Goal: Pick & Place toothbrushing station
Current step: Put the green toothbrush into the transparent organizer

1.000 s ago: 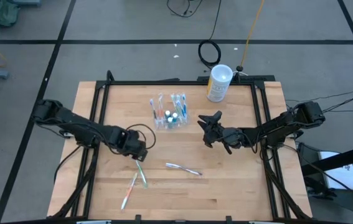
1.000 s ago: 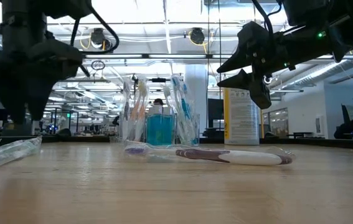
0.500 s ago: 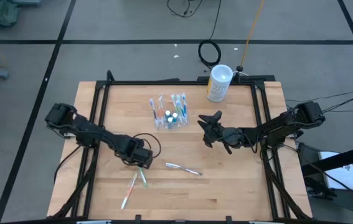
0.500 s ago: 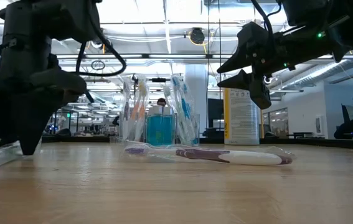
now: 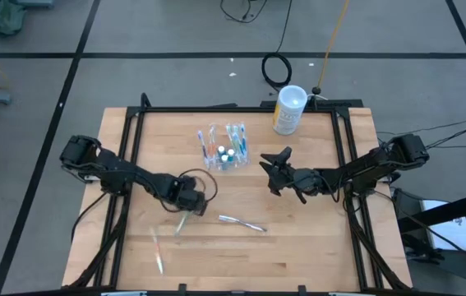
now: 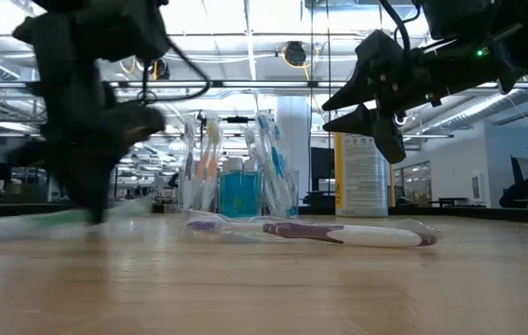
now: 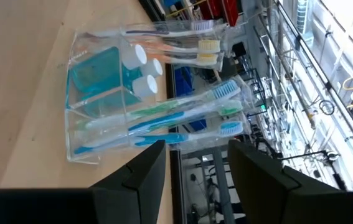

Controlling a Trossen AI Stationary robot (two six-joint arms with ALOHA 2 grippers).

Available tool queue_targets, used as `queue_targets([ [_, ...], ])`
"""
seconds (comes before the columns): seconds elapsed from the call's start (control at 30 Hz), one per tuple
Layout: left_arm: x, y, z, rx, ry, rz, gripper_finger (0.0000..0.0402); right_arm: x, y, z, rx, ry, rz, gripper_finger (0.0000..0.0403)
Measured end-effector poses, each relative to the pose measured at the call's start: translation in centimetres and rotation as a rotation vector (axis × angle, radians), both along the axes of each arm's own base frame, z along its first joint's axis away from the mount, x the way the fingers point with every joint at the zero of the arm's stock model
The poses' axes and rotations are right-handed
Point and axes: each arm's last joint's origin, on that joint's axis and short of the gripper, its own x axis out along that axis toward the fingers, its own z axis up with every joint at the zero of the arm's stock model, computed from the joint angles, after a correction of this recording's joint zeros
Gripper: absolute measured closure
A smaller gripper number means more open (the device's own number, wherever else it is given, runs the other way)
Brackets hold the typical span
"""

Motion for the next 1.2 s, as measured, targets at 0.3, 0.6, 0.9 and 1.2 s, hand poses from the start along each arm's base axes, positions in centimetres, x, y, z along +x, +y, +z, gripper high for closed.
queue_targets([
  [0.3, 1.1, 1.9, 4.6, 0.203, -0.364, -0.082, 0.0375, 0.0, 0.0, 0.0, 0.036, -0.024, -0.007, 0.0236],
  [0.6, -1.2, 2.9, 11.5, 0.832, -0.625, 0.013, 0.0381, 0.0, 0.0, -0.1, 0.059, -0.035, -0.011, 0.0236],
  [0.9, 1.5, 4.0, 11.7, 1.165, -0.578, 0.132, 0.0394, 0.0, 0.0, -0.1, 0.059, -0.034, -0.011, 0.0236],
  [1.2, 5.2, 7.3, 8.4, 1.183, -0.5, 0.097, 0.0386, 0.0, 0.0, -0.1, 0.057, -0.033, -0.01, 0.0236],
])
